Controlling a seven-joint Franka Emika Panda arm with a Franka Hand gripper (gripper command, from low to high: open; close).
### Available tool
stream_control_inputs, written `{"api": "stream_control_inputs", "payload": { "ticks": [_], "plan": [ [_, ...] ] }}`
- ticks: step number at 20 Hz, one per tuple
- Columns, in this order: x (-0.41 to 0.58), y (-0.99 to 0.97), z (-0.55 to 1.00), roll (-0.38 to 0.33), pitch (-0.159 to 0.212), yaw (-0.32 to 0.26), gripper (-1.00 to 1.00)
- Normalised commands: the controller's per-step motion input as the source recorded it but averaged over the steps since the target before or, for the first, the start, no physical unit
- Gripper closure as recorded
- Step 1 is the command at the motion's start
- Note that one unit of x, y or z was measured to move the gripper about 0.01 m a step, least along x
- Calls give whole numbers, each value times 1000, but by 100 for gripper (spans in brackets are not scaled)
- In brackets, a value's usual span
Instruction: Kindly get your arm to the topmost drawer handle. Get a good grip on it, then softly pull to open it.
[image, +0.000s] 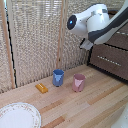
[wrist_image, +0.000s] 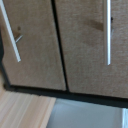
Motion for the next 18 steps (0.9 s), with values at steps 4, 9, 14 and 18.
{"api": "stream_control_inputs", "payload": {
  "ticks": [4,9,14,18],
  "plan": [
    [-22,-149,-14,-288,20,209,-100],
    [-13,-462,53,-67,157,190,-100],
    [-14,-728,114,94,215,103,-100],
    [-38,-755,477,24,62,86,-100]
  ]
}}
